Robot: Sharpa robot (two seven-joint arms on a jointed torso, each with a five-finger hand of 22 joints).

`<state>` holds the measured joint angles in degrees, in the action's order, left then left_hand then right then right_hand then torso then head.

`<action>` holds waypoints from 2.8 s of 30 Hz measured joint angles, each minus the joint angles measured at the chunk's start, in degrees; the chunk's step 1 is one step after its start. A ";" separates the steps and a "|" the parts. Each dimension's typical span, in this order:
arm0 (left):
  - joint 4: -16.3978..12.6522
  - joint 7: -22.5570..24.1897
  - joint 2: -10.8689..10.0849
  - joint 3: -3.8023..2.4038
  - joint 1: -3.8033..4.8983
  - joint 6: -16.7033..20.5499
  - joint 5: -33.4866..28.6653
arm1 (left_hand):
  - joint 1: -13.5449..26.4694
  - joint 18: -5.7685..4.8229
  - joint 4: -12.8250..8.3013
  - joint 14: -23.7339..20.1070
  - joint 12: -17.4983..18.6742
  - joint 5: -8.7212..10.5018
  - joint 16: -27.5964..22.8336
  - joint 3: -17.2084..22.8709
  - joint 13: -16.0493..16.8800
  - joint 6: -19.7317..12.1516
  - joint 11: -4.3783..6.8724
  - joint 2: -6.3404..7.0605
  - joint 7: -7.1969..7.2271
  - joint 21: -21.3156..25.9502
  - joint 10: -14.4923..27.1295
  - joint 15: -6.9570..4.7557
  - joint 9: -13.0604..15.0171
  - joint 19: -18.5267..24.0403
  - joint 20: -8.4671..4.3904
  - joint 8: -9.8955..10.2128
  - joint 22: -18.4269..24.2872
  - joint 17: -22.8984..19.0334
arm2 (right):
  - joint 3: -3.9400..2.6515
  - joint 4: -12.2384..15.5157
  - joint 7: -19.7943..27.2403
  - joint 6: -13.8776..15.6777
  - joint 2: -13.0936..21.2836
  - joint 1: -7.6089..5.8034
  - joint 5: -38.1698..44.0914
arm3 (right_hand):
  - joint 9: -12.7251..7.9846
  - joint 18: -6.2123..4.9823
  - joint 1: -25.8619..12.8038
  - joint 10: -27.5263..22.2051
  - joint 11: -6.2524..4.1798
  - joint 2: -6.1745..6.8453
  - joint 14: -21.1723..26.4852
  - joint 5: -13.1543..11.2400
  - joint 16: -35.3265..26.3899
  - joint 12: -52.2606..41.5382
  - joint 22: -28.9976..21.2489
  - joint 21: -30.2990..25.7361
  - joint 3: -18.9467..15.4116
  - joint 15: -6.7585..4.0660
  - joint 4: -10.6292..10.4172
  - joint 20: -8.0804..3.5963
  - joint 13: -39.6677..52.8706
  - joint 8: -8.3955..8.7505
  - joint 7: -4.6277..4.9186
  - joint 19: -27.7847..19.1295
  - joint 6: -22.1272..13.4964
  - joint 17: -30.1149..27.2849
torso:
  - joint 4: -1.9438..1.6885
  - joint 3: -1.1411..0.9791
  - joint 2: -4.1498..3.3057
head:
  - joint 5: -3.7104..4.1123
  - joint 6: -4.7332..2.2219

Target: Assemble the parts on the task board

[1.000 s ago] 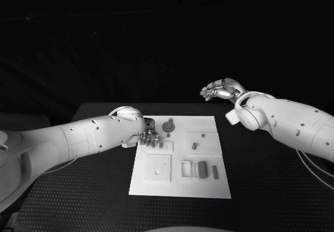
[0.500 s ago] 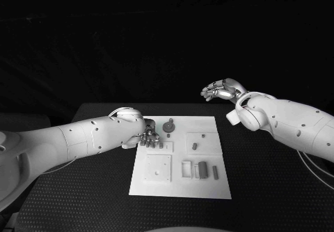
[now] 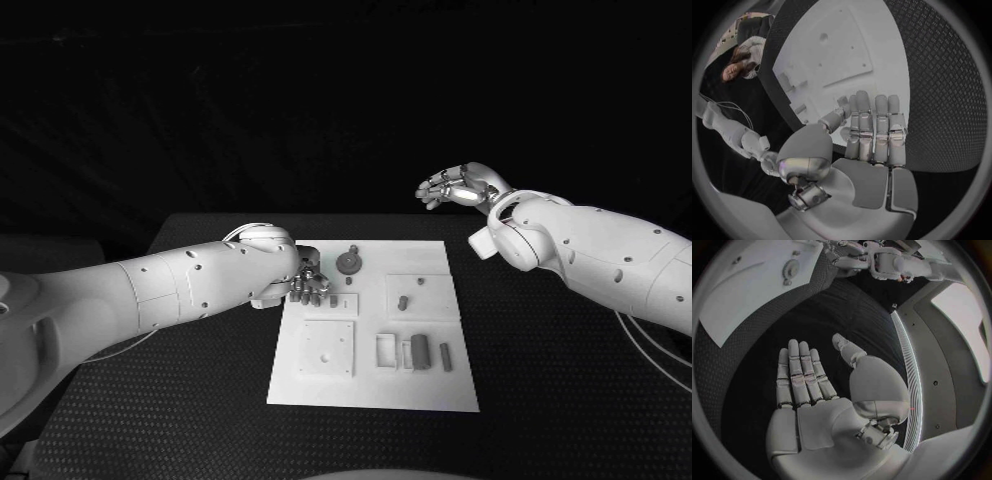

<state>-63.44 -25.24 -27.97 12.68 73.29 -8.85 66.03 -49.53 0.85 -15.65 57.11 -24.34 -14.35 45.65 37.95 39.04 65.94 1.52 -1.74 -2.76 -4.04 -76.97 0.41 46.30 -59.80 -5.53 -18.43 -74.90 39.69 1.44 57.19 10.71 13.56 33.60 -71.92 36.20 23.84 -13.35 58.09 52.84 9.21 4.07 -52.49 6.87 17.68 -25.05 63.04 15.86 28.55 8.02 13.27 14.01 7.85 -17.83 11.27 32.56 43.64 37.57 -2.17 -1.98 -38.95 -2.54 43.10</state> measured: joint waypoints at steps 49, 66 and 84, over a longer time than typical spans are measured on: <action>-1.01 0.02 -1.73 -0.25 -0.44 3.22 -3.34 | -0.22 0.00 0.64 0.00 0.01 0.22 0.00 -0.64 0.00 -0.03 0.00 0.69 0.02 0.00 0.00 0.00 -0.04 0.00 0.00 -0.02 0.02 -0.23 | 0.00 -0.05 0.00 -0.01 0.09 0.19 0.00 | -0.04 0.00 0.00 0.00 0.00 0.00 0.00 0.00 0.00 0.00 0.16 -0.22 0.00 0.00 0.00 0.00 -0.03 -0.19 0.00 0.00 0.00 0.08 | 0.00 0.00 -0.01 | 0.03 -0.24; -1.28 -0.05 -2.02 -0.67 -0.43 3.42 -4.36 | -0.22 0.00 0.64 0.00 0.01 0.22 0.00 -0.64 0.01 -0.03 0.00 0.69 0.02 0.00 0.00 0.00 -0.04 0.00 0.00 -0.03 0.02 -0.28 | 0.00 -0.03 -0.01 -0.02 0.11 0.20 0.00 | -0.09 0.00 0.00 0.00 0.00 0.00 0.00 0.00 0.00 0.00 0.23 -0.45 0.00 0.00 0.00 0.00 -0.08 -0.19 0.00 0.00 0.00 0.12 | 0.01 0.00 -0.01 | -0.11 -0.25; -2.52 -1.34 -5.98 -2.91 0.50 5.29 -5.81 | 2.18 0.01 4.42 -1.02 0.43 11.43 -0.01 -3.64 -0.26 -5.27 -0.58 6.93 -2.32 0.00 1.86 0.50 -1.15 0.80 0.74 3.35 0.47 -1.02 | 0.00 0.04 -0.03 -0.02 0.67 0.21 -0.01 | -0.08 0.00 0.00 0.00 0.00 0.00 0.00 0.00 0.00 0.00 0.30 -0.45 0.00 0.00 0.00 0.00 -0.07 -0.19 0.00 0.00 0.00 0.16 | -0.02 -0.03 -0.01 | -0.05 -0.40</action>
<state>-65.95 -26.58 -33.96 9.76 73.80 -3.57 60.22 -47.35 0.86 -11.23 56.09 -23.91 -2.92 45.65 34.31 38.78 60.67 0.93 5.19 -5.08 -4.04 -75.11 0.91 45.14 -59.00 -4.78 -15.08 -74.43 38.67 1.44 57.23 10.67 13.54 34.27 -71.70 36.19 23.76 -13.35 58.09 52.84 9.21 4.07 -52.49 6.87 17.68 -25.05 63.35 15.41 28.55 8.02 13.27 14.01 7.78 -18.02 11.27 32.56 43.64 37.73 -2.19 -2.02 -38.96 -2.59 42.70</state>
